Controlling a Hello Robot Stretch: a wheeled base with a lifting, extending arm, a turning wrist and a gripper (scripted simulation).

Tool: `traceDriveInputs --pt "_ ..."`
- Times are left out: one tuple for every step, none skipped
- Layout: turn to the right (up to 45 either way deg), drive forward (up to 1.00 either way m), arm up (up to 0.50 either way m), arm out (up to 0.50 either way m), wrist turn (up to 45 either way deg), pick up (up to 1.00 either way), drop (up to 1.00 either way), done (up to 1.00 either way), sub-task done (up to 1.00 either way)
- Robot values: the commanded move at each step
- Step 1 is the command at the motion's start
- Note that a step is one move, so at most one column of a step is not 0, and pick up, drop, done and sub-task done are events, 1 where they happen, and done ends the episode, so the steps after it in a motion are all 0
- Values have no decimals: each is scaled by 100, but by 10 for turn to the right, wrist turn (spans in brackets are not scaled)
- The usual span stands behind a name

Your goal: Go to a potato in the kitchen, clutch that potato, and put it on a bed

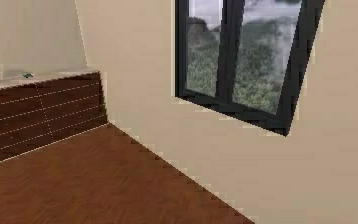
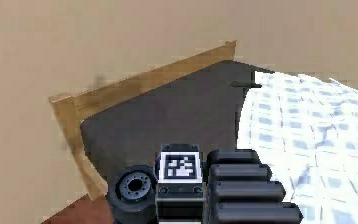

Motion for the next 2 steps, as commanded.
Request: traceDriveInputs --pt "450 0 0 0 0 0 0 0 0" --pt "330 0 0 0 0 0 0 0 0"
